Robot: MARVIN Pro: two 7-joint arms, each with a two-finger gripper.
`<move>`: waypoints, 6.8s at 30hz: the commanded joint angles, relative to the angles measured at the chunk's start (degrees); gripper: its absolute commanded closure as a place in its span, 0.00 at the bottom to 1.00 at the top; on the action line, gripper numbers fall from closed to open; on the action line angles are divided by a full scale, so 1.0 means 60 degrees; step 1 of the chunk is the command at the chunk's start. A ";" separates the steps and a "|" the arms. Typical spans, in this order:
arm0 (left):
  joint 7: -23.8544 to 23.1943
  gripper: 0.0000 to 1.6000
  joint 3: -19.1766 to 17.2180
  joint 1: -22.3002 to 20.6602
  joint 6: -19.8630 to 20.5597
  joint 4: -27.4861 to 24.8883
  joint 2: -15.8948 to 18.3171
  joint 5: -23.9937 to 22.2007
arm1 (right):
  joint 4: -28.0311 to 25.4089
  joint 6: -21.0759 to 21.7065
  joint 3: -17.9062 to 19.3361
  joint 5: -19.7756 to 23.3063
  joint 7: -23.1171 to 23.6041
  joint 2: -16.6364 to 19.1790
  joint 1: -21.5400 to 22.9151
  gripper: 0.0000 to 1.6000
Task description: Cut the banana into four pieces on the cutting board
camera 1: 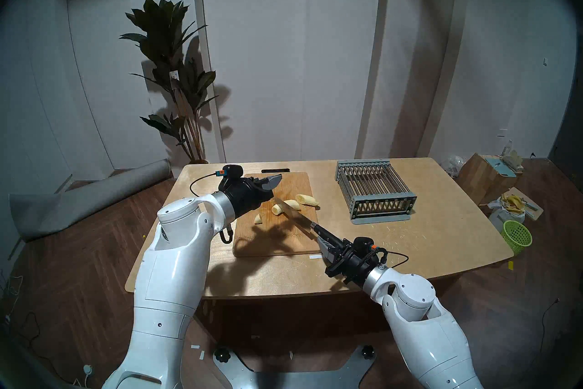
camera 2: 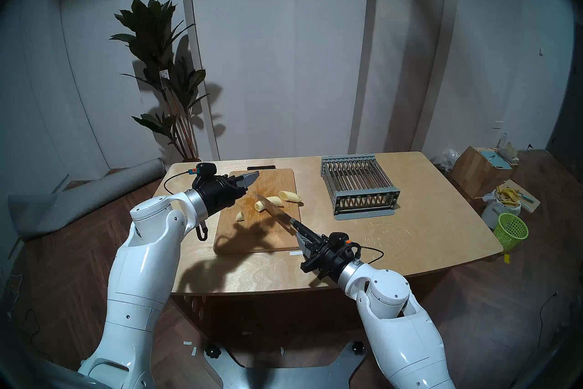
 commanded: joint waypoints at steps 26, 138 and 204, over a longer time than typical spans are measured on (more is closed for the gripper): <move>-0.0093 1.00 -0.0219 -0.0381 -0.0011 -0.0320 0.0086 -0.0204 | -0.0954 0.2487 0.0088 0.1783 -0.1170 -0.0889 0.1211 1.00; 1.0029 0.00 0.0984 0.1358 -0.1540 -0.3563 -0.1276 0.5061 | -0.1570 0.7304 0.1366 0.0945 -0.7060 0.0370 0.4144 1.00; 1.0405 0.00 0.1216 0.1848 -0.1656 -0.4558 -0.1306 0.4787 | -0.3708 0.5338 0.1694 0.1526 -0.6217 -0.0076 0.3613 0.00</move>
